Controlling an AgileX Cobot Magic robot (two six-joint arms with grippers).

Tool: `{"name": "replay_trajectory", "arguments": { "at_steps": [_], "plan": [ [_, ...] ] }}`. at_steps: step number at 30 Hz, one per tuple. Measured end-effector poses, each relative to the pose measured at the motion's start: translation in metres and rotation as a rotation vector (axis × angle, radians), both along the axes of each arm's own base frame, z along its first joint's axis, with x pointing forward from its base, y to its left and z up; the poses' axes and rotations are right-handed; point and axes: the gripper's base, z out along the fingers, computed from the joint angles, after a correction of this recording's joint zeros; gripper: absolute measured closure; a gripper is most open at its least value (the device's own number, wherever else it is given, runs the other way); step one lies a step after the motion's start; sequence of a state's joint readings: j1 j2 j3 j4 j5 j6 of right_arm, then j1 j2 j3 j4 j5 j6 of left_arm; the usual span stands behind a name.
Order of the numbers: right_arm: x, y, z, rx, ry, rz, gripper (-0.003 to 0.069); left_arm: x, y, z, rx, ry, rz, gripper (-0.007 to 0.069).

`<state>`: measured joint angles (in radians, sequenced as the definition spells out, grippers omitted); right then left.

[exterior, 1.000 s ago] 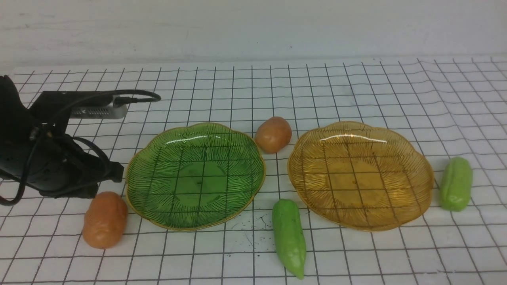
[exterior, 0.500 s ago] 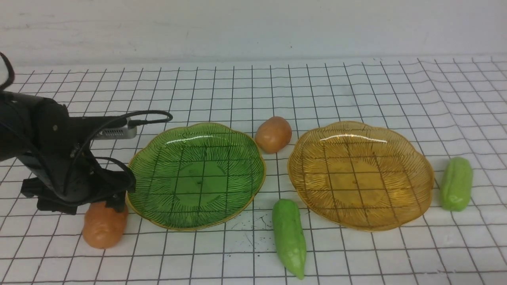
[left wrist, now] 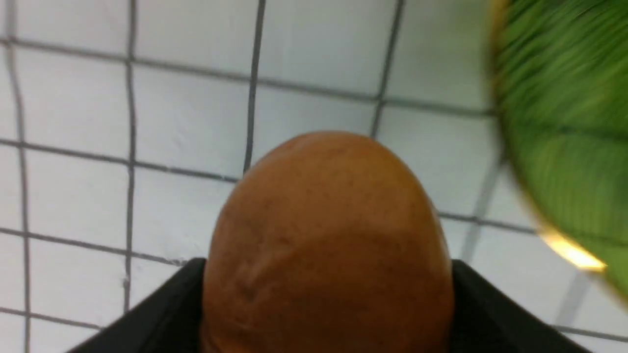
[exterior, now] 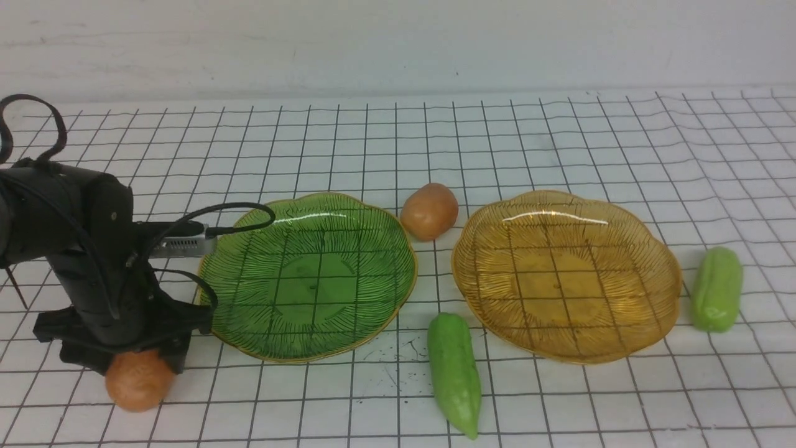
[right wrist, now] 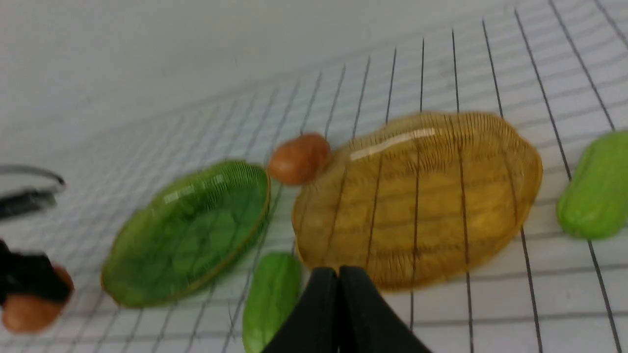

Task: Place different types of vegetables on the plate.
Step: 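Put the potatoes from the left side into the left plate with the left gripper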

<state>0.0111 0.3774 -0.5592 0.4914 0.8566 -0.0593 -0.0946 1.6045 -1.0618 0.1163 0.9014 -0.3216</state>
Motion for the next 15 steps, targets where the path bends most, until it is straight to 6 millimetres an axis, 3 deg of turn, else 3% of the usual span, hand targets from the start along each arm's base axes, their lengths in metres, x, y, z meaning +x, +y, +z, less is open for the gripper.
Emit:
{"name": "replay_trajectory", "arguments": {
  "at_steps": [3, 6, 9, 12, 15],
  "plan": [
    [0.039, 0.003, 0.019, -0.099, 0.231, 0.098, 0.0673, -0.008, -0.016, 0.039, -0.096, -0.159, -0.063, 0.0118],
    [0.076, 0.008, 0.025, -0.135, 0.308, 0.196, 0.0671, -0.009, -0.043, 0.053, -0.176, -0.269, -0.234, 0.0118],
    [0.115, 0.023, 0.014, -0.159, 0.376, 0.347, 0.0669, -0.007, -0.068, 0.048, -0.237, -0.289, -0.370, 0.0118],
    [0.138, 0.043, -0.003, -0.185, 0.429, 0.449, 0.0670, 0.000, -0.086, 0.030, -0.262, -0.254, -0.446, 0.0118],
    [0.153, 0.064, -0.020, -0.223, 0.465, 0.516, 0.0669, 0.009, -0.089, 0.014, -0.255, -0.219, -0.462, 0.0118]
  ]
}}
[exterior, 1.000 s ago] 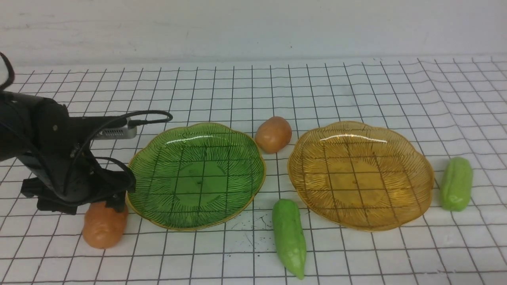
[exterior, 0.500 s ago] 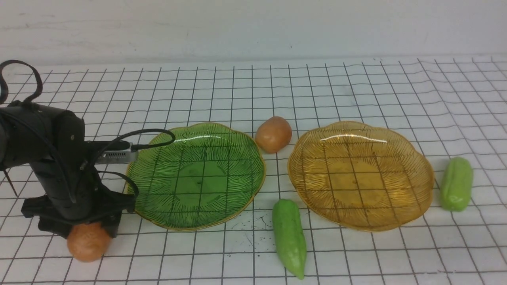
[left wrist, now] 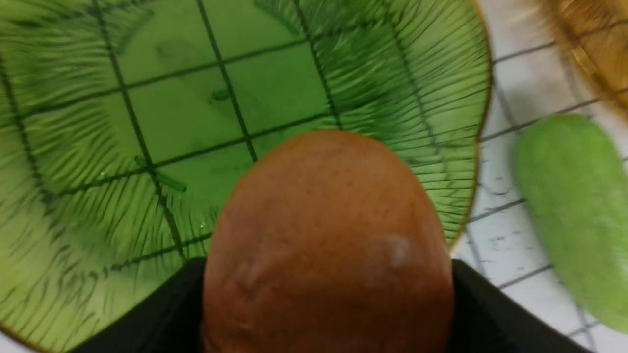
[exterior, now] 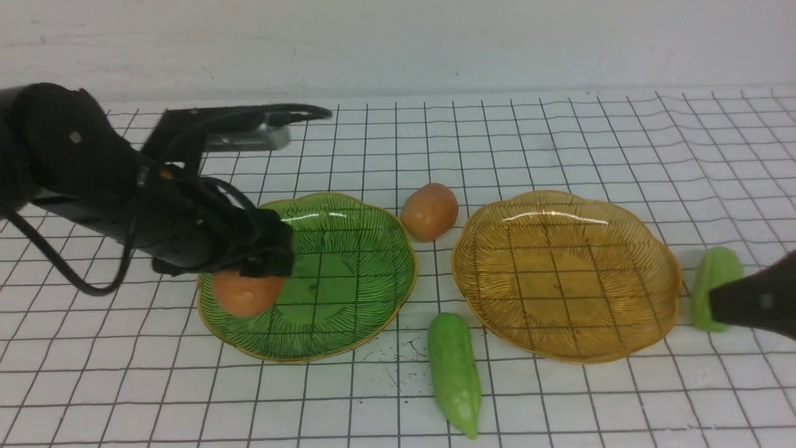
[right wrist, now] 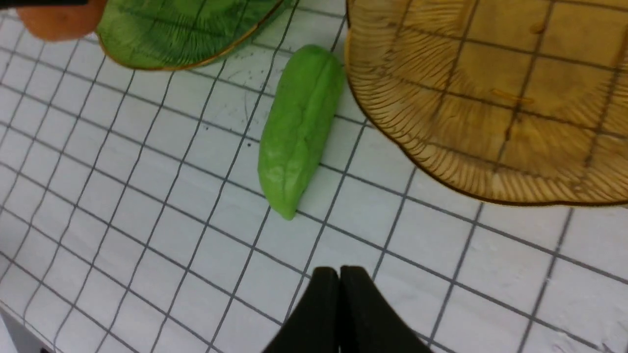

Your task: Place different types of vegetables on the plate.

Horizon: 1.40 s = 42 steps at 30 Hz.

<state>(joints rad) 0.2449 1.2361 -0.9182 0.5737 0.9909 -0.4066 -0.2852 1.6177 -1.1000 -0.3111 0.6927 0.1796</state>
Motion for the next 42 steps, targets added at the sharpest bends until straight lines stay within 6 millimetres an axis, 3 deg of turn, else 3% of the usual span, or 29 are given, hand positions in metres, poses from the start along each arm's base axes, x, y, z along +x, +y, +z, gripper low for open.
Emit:
{"name": "replay_trajectory", "arguments": {
  "at_steps": [7, 12, 19, 23, 26, 30, 34, 35, 36, 37, 38, 39, 40, 42],
  "plan": [
    [0.020, 0.036, -0.034, -0.036, 0.048, 0.014, 0.0642, 0.024, -0.005, -0.014, 0.037, 0.013, -0.022, 0.0118],
    [0.030, 0.060, -0.057, -0.044, 0.055, 0.003, 0.0550, 0.032, -0.007, -0.018, 0.051, 0.022, -0.032, 0.0083],
    [0.040, 0.091, -0.086, -0.066, 0.023, 0.027, 0.0293, 0.036, -0.004, -0.013, 0.107, 0.042, -0.025, -0.0024],
    [0.052, 0.106, -0.101, -0.080, 0.029, 0.037, 0.0148, 0.039, -0.001, -0.006, 0.141, 0.047, -0.004, -0.0029],
    [0.058, 0.112, -0.109, -0.086, 0.047, 0.038, 0.0095, 0.040, 0.000, -0.001, 0.149, 0.052, 0.004, -0.0014],
    [0.071, 0.122, -0.126, -0.096, 0.088, 0.033, 0.0065, 0.041, 0.000, 0.011, 0.161, 0.082, 0.002, 0.0067],
    [0.075, 0.127, -0.136, -0.111, 0.152, 0.040, 0.0160, 0.040, 0.000, 0.019, 0.176, 0.105, -0.027, 0.0225],
    [0.074, 0.128, -0.136, -0.119, 0.171, 0.052, 0.0244, 0.039, 0.000, 0.021, 0.177, 0.107, -0.030, 0.0269],
    [0.074, 0.128, -0.136, -0.120, 0.175, 0.053, 0.0256, 0.039, 0.000, 0.021, 0.177, 0.107, -0.031, 0.0281],
    [0.071, 0.127, -0.134, -0.140, 0.207, 0.079, 0.0277, 0.039, 0.000, 0.025, 0.177, 0.107, -0.032, 0.0410],
    [0.071, 0.127, -0.134, -0.140, 0.207, 0.079, 0.0277, 0.039, 0.000, 0.026, 0.177, 0.108, -0.033, 0.0424],
    [0.069, 0.124, -0.131, -0.164, 0.224, 0.102, 0.0268, 0.038, 0.000, 0.030, 0.176, 0.101, -0.034, 0.0517],
    [0.065, 0.122, -0.127, -0.181, 0.247, 0.119, 0.0268, 0.037, 0.001, 0.034, 0.173, 0.090, -0.034, 0.0564],
    [0.057, 0.115, -0.110, -0.204, 0.263, 0.139, 0.0268, 0.037, 0.001, 0.042, 0.169, 0.068, -0.036, 0.0610]
  ]
}}
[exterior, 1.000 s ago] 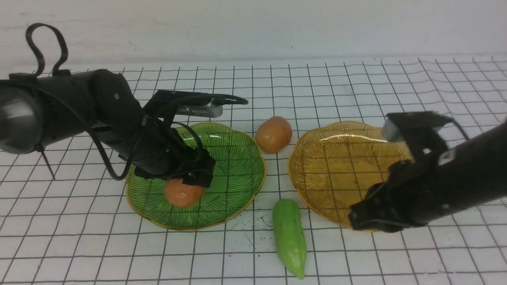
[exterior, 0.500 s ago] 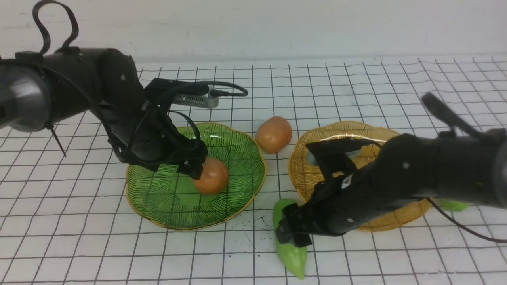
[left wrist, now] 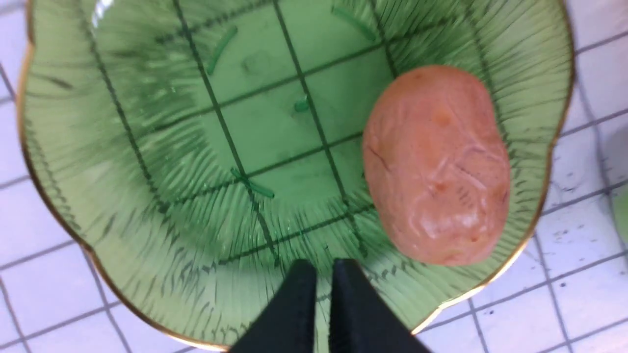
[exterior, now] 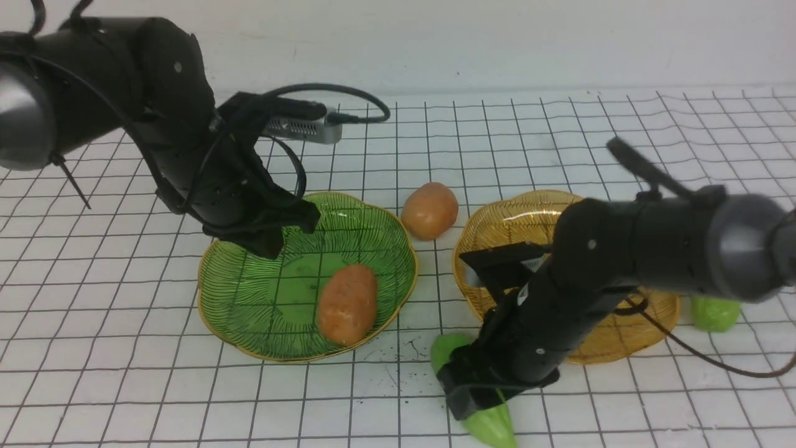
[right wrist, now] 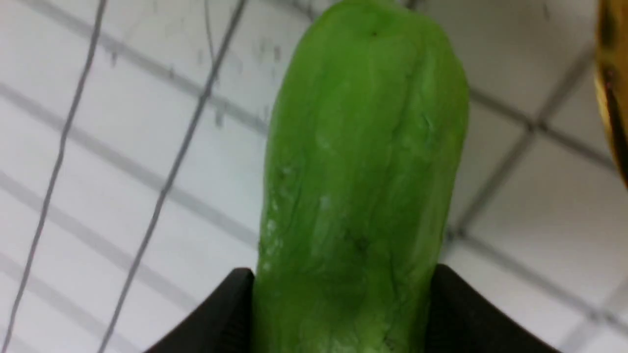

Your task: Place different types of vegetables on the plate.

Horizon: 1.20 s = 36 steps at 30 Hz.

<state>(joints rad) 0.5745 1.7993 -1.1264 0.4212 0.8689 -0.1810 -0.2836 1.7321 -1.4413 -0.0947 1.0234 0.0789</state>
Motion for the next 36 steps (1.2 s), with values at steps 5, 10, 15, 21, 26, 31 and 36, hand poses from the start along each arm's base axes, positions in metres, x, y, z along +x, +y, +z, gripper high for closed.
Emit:
{"name": "replay_trajectory", "arguments": {
  "at_steps": [5, 10, 15, 21, 26, 31, 36],
  "plan": [
    [-0.013, -0.015, 0.054, 0.029, -0.126, 0.020, 0.0268, -0.001, -0.002, 0.011, -0.029, -0.018, -0.001, 0.0632],
    [0.013, -0.075, 0.092, 0.026, -0.335, -0.219, 0.0268, 0.004, -0.014, 0.019, -0.157, -0.086, -0.002, 0.0627],
    [0.041, -0.137, 0.070, -0.017, -0.227, -0.466, 0.0268, 0.011, -0.039, 0.024, -0.225, -0.218, -0.028, 0.0551],
    [0.053, -0.154, 0.047, 0.013, -0.129, -0.530, 0.0268, 0.031, -0.080, 0.017, -0.252, -0.266, -0.094, 0.0389],
    [0.059, -0.149, 0.038, 0.072, -0.117, -0.511, 0.0268, 0.058, -0.107, 0.001, -0.218, -0.273, -0.147, 0.0232],
    [0.063, -0.147, 0.031, 0.084, -0.111, -0.493, 0.0237, 0.084, -0.123, -0.020, -0.186, -0.287, -0.164, 0.0113],
    [0.063, -0.146, 0.030, 0.084, -0.107, -0.480, 0.0104, 0.108, -0.135, -0.044, -0.186, -0.285, -0.140, 0.0072]
  ]
}}
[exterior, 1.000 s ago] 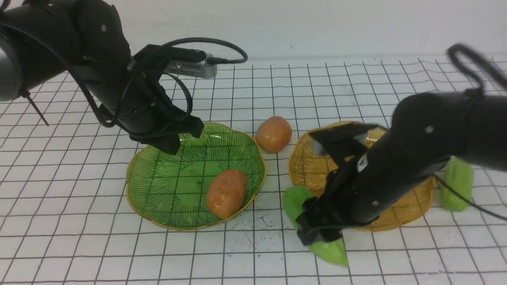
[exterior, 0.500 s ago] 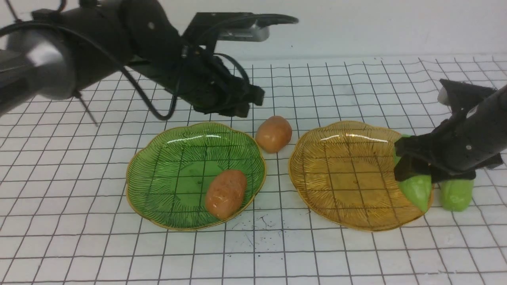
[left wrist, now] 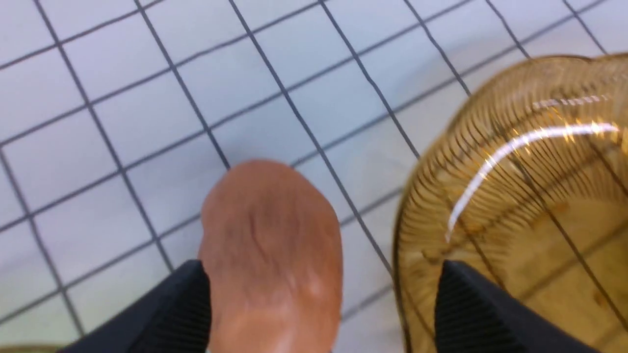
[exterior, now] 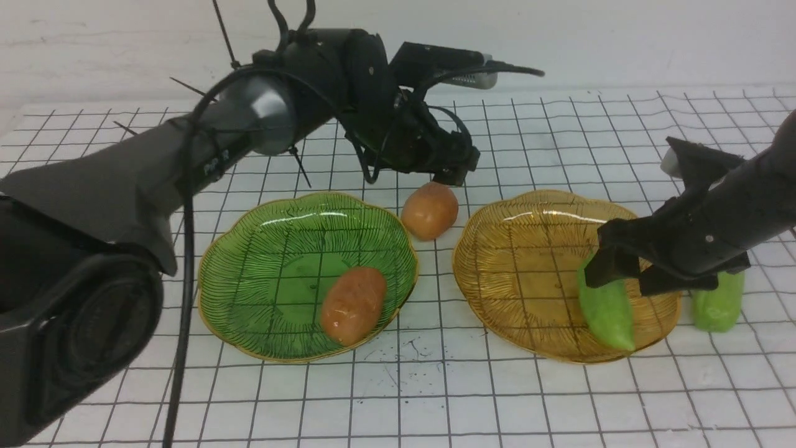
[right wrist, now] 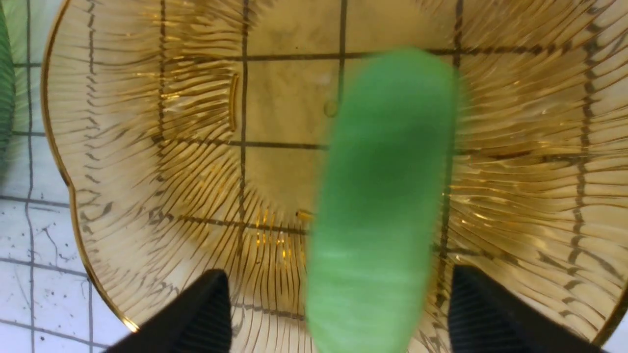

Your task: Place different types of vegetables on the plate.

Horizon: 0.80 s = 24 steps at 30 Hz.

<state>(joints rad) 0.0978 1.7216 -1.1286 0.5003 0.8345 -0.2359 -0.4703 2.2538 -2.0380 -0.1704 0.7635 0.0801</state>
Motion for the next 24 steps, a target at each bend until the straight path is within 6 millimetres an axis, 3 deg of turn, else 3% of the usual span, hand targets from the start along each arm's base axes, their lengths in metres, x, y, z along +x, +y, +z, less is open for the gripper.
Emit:
{"name": "replay_trajectory", "arguments": {
  "at_steps": [12, 24],
  "plan": [
    [0.000, 0.000, 0.000, -0.007, -0.005, 0.028, 0.0074, 0.016, -0.003, -0.050, 0.099, 0.027, -0.012, 0.0072],
    [0.001, 0.000, 0.000, -0.013, -0.019, 0.026, 0.0084, 0.016, -0.009, -0.055, 0.008, 0.082, 0.017, 0.0138]
  ]
}}
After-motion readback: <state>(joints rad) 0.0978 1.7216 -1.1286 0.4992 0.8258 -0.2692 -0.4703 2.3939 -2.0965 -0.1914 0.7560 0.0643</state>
